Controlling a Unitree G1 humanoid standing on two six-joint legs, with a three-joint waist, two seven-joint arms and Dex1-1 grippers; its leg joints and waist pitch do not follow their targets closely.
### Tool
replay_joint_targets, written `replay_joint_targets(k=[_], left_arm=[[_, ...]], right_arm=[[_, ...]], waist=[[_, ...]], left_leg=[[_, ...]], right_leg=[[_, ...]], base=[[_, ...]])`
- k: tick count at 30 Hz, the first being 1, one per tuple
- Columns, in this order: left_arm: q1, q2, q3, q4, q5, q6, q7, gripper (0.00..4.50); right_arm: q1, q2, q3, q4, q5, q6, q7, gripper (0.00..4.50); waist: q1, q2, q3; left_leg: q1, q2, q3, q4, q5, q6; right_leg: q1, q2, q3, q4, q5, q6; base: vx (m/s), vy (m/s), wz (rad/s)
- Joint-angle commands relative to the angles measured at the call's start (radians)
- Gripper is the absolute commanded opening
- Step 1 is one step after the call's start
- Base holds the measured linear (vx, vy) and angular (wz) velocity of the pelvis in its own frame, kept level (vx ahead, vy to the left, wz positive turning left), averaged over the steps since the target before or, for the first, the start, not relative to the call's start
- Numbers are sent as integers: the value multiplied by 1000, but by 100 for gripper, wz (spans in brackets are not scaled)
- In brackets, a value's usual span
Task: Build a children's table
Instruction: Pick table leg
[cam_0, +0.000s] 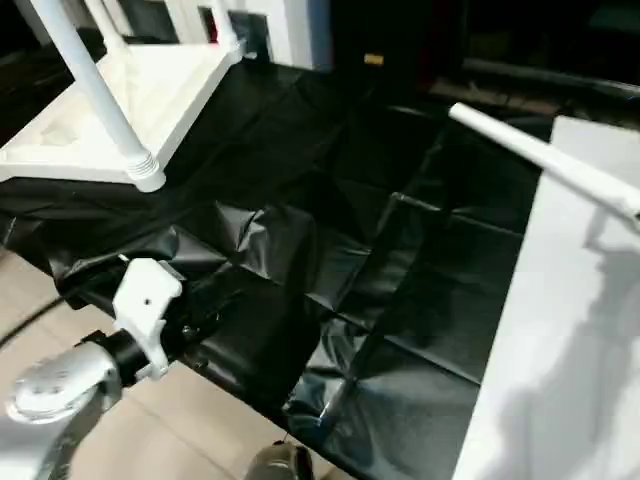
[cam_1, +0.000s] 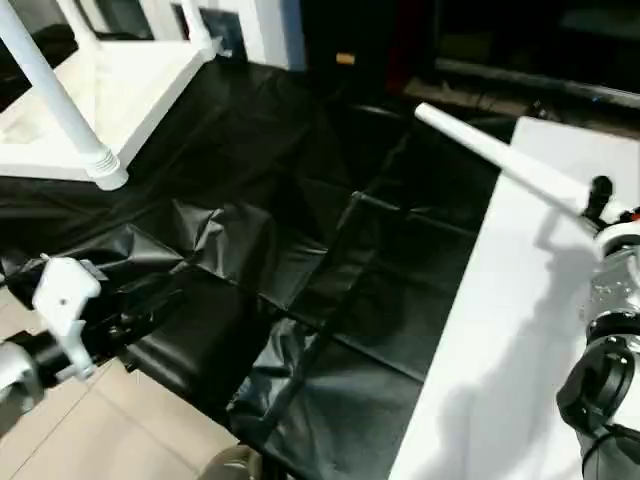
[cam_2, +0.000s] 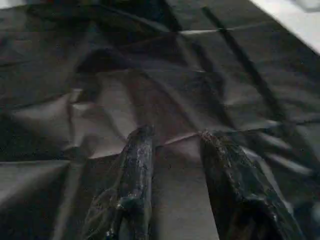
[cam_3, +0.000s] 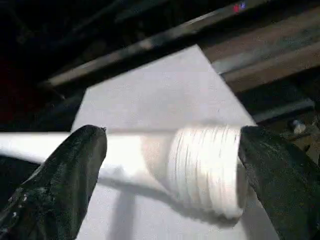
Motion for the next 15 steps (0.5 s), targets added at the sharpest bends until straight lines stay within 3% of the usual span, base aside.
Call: replay_joint_targets(k=[1,4,6,7,12,13,15], left_arm=[[24,20,29,-26,-15,19,-18,167],[46,32,45,-43,-21,28,-21,167],[55,43,61,-48,-31,33,-22,167],[61,51,73,-50,-36,36,-26,167],[62,69,88,-51,-51,49,-31,167],[60,73,92,-51,-55,54,-33,167],[60,81,97,-52,-61,58,-39,167]], right_arm=[[-7,-4,14,11,-10,8,-24,450],[-2,-6,11,13,-19,7,-37,450],[-1,-8,13,13,-30,11,-37,450],[-1,-9,14,13,-32,15,-28,450],[-6,-8,23,14,-33,46,56,450],[-6,-6,32,14,-39,56,85,450],[-5,-2,46,13,-50,69,129,450]], waist=[[11,-23,-45],[17,-20,-38],[23,-10,-33],[24,-9,-31],[30,-4,-26],[32,1,-27],[34,0,-25]], left_leg=[[15,43,-26,-52,-80,176],[18,45,-26,-57,-109,164],[19,47,-27,-59,-123,149],[19,47,-28,-61,-132,141],[19,48,-28,-63,-139,135],[19,49,-29,-63,-137,134],[17,48,-29,-63,-124,134]], right_leg=[[42,-77,43,-83,-72,-223],[40,-77,45,-90,-134,-211],[38,-78,47,-91,-164,-206],[38,-78,47,-92,-171,-203],[39,-78,50,-90,-154,-205],[39,-79,51,-89,-153,-206],[41,-80,51,-88,-139,-213]], base=[[0,0,0],[0,0,0],[0,0,0],[0,0,0],[0,0,0],[0,0,0],[0,0,0]])
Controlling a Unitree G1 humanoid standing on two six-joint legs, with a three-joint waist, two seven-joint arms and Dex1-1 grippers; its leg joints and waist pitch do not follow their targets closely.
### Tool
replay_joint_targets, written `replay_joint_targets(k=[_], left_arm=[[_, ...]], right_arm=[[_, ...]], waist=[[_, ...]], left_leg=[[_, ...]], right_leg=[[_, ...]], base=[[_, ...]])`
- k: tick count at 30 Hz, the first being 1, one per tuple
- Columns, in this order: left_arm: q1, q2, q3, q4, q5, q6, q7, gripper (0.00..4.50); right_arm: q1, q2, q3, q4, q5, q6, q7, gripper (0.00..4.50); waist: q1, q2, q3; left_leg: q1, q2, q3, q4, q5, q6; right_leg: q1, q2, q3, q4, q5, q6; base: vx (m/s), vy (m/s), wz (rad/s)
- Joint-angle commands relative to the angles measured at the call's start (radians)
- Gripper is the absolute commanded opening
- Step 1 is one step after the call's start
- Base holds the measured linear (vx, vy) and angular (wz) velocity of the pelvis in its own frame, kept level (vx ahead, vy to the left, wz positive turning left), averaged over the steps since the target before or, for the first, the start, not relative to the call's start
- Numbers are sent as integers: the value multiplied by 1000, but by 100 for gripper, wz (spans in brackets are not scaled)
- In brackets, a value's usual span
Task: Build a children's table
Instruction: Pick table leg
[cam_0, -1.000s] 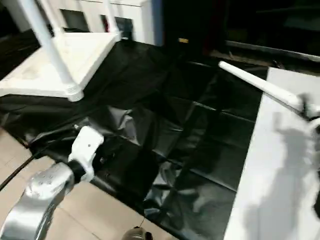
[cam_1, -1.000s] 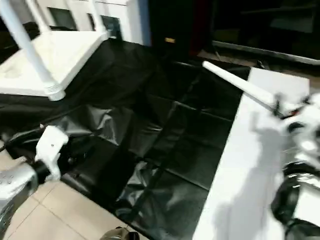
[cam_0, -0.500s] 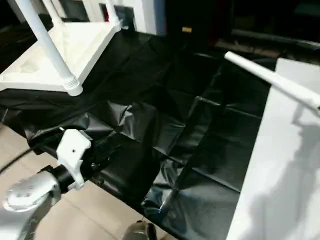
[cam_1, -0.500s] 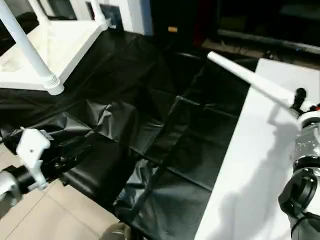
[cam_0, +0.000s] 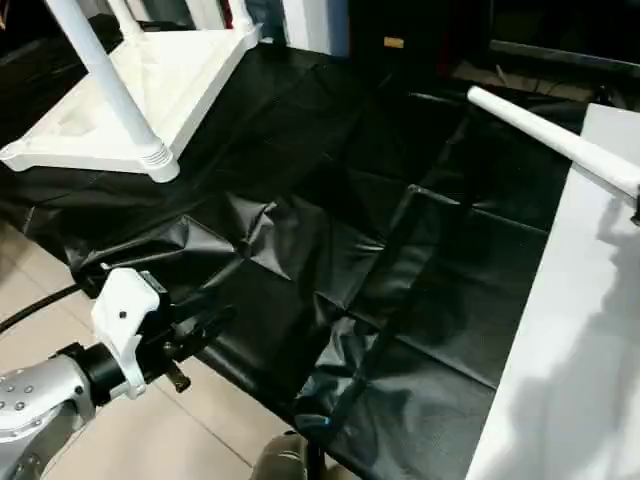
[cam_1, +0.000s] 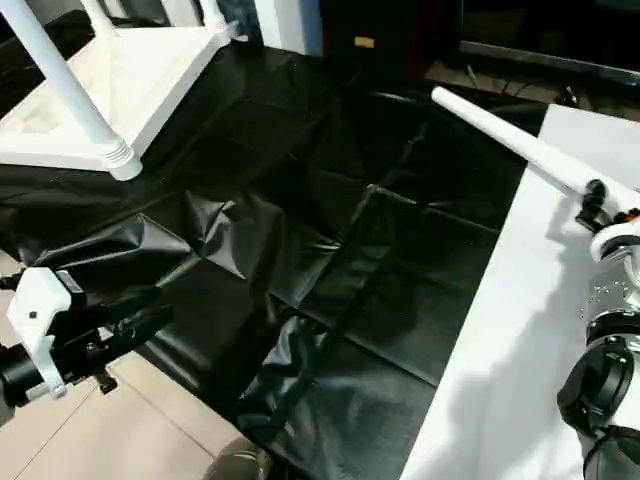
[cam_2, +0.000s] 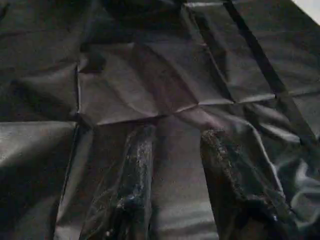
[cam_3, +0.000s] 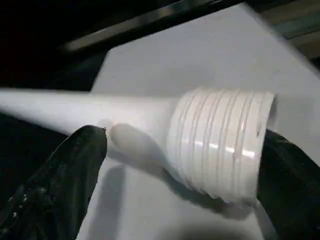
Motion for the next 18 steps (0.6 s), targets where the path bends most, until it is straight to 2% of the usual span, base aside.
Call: replay_joint_targets(k=[1,4,6,8,11,12,18], left_arm=[[3,15,26,-10,-8,14,-15,167],[-1,20,21,-13,-13,19,-11,167],[-4,21,18,-11,-14,21,-12,167],[-7,22,16,-12,-14,23,-11,167],[-11,26,15,-9,-15,26,-12,167],[-13,31,14,-7,-15,27,-13,174],[-2,38,15,-12,-20,26,-8,178]], right_arm=[[-4,3,20,11,-14,27,43,450],[4,9,26,9,-15,32,94,450],[13,12,32,8,-20,30,111,450],[15,13,33,8,-20,30,113,450],[19,15,24,7,-12,35,132,450],[20,16,22,7,-11,38,142,432],[17,30,26,7,-20,40,184,396]], waist=[[4,-22,-51],[4,-16,-50],[4,-18,-50],[4,-13,-47],[6,-12,-48],[7,-12,-46],[5,-14,-46]], left_leg=[[18,49,-29,-61,-122,136],[20,51,-30,-61,-125,138],[20,52,-30,-62,-124,137],[21,53,-30,-63,-128,136],[23,53,-31,-63,-133,132],[22,53,-31,-64,-133,132],[21,53,-31,-64,-132,135]], right_leg=[[42,-80,50,-88,-136,-215],[41,-80,50,-87,-130,-223],[43,-82,51,-87,-131,-225],[42,-82,51,-89,-134,-226],[43,-82,52,-87,-130,-228],[43,-82,52,-88,-130,-228],[43,-85,53,-87,-134,-230]], base=[[0,0,0],[0,0,0],[0,0,0],[0,0,0],[0,0,0],[0,0,0],[0,0,0]])
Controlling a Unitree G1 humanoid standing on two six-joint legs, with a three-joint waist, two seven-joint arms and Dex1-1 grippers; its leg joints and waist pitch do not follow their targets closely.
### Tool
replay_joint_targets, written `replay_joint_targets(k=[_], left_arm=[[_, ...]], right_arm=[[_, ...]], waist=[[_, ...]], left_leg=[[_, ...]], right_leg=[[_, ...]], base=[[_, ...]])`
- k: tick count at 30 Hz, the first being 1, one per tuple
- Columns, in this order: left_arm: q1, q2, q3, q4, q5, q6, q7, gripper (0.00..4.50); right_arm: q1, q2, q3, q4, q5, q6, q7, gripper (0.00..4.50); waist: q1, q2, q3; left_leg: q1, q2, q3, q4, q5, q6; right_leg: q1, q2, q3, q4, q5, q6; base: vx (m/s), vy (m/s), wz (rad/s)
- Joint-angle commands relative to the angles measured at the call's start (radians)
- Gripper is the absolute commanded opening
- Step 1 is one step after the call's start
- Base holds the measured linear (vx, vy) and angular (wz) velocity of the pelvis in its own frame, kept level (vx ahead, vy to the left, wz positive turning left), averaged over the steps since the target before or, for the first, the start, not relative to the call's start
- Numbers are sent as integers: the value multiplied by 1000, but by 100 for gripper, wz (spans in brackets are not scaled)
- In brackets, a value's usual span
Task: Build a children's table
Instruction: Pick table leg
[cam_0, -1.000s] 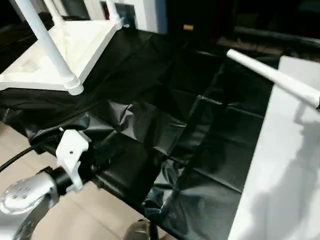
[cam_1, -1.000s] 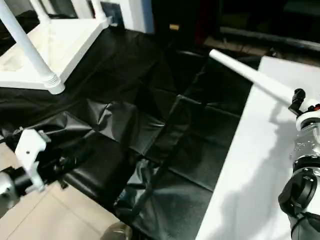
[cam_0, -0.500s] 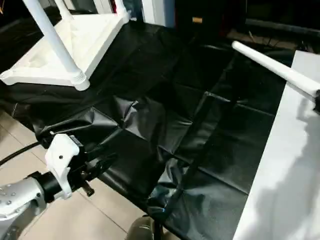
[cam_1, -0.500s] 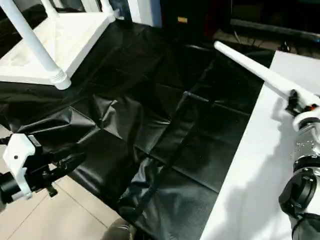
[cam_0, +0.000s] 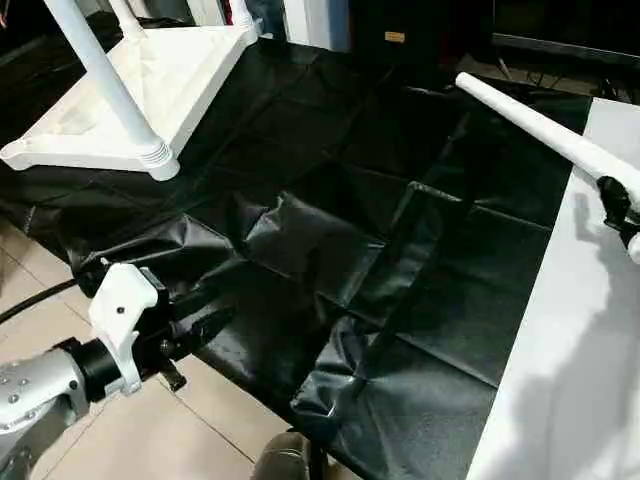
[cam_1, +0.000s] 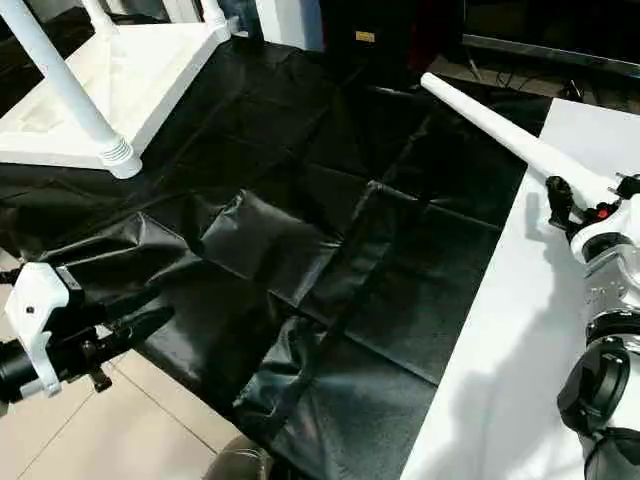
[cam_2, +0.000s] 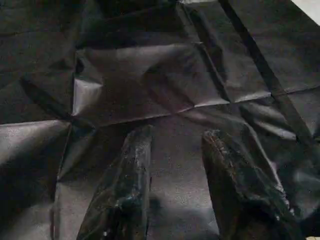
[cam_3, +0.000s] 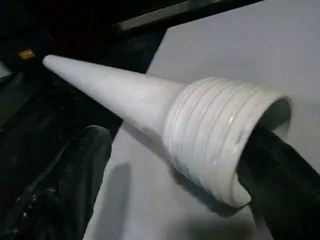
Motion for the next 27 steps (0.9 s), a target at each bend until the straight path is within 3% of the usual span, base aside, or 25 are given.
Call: replay_joint_targets(k=[1,2,11,27], left_arm=[[13,11,15,-11,-1,9,0,178],[15,11,14,-13,-1,10,1,178],[24,13,17,-15,-4,10,5,178],[26,23,18,-19,-15,16,11,178]], right_arm=[[14,20,4,8,-4,20,11,387],[13,23,6,9,-2,19,19,381],[13,48,16,8,-11,15,58,313],[15,74,24,8,-22,12,72,182]], waist=[[4,-19,-51],[3,-24,-50],[5,-26,-48],[6,-19,-45]], left_leg=[[20,54,-31,-63,-131,135],[19,54,-31,-64,-128,139],[21,57,-31,-67,-142,131],[23,59,-32,-72,-162,119]], right_leg=[[42,-85,53,-88,-134,-230],[42,-84,53,-88,-133,-231],[40,-86,55,-89,-153,-232],[38,-88,57,-91,-168,-233]], base=[[0,0,0],[0,0,0],[0,0,0],[0,0,0]])
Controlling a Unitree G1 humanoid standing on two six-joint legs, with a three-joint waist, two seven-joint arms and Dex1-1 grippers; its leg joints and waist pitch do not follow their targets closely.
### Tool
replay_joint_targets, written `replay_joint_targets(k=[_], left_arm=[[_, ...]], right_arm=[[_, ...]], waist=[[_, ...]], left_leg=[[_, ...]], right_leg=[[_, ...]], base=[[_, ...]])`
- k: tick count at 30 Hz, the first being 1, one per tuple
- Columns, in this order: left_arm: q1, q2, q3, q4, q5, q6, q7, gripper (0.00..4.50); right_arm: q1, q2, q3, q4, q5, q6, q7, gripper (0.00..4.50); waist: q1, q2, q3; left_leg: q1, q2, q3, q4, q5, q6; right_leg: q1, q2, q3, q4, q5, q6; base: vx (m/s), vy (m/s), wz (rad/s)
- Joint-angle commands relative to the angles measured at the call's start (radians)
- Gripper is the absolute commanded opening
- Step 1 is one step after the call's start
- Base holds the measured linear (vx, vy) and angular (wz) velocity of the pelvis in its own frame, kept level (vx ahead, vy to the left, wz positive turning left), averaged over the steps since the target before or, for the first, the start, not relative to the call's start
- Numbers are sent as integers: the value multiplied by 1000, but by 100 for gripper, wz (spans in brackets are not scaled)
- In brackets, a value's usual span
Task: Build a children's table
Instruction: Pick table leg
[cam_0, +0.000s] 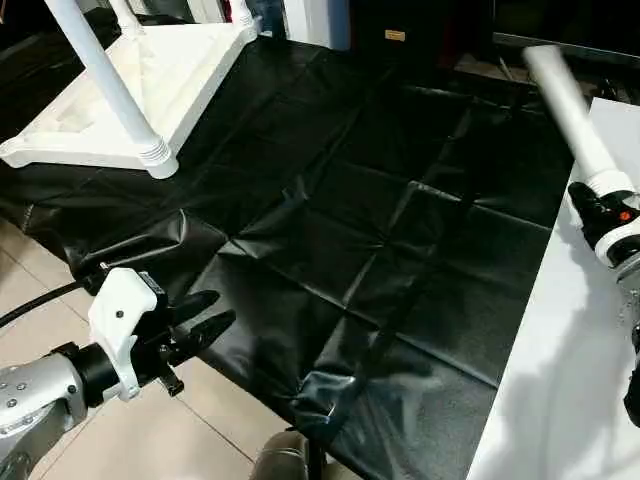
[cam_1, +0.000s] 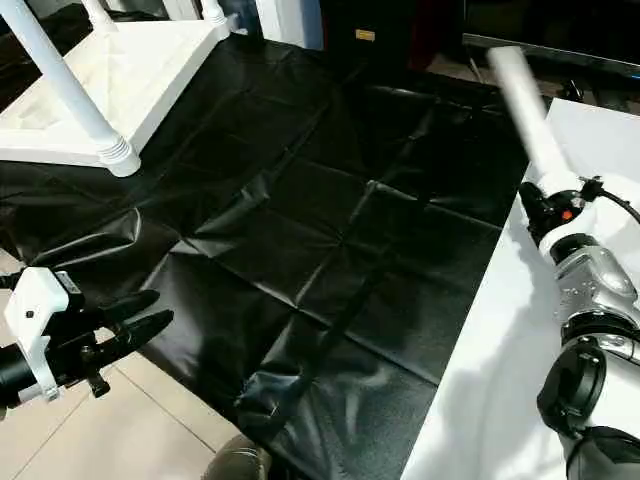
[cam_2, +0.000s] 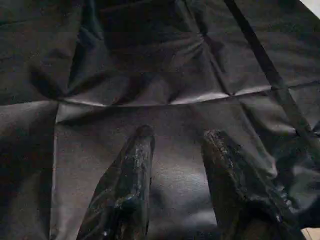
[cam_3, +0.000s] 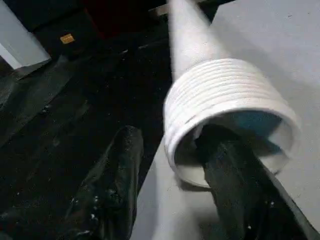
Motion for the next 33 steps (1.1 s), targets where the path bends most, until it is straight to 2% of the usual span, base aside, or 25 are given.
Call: replay_joint_targets(k=[1,14,17,19,22,30,33], left_arm=[[7,15,18,-18,-11,13,1,178],[6,18,10,-18,-12,20,3,178],[7,18,10,-19,-12,21,3,178],[7,19,9,-18,-12,21,3,178],[5,18,6,-17,-11,21,4,178],[-9,5,-18,-5,-1,18,14,178],[-22,-15,-44,10,7,7,24,178]], right_arm=[[14,16,12,10,-17,16,-5,177],[19,21,10,9,-18,5,-20,58],[22,21,10,9,-18,4,-22,47],[22,21,10,9,-17,3,-23,21],[26,21,10,10,-17,0,-27,4],[33,29,-18,1,8,-42,-24,4],[45,37,-46,-15,45,-84,-2,4]], waist=[[3,-16,-49],[8,-14,-49],[8,-14,-49],[8,-15,-49],[8,-15,-48],[6,-19,-52],[1,-25,-59]], left_leg=[[22,59,-33,-71,-160,118],[23,60,-33,-73,-172,109],[22,59,-33,-73,-171,109],[22,58,-33,-72,-170,109],[23,59,-33,-75,-177,109],[25,60,-31,-73,-165,112],[24,59,-29,-67,-124,131]], right_leg=[[38,-88,57,-90,-165,-233],[38,-89,58,-90,-170,-231],[39,-90,58,-90,-169,-231],[39,-89,58,-91,-170,-230],[38,-89,58,-93,-185,-226],[39,-90,59,-92,-182,-226],[41,-88,58,-87,-136,-232]], base=[[0,0,0],[0,0,0],[0,0,0],[0,0,0],[0,0,0],[0,0,0],[0,0,0]])
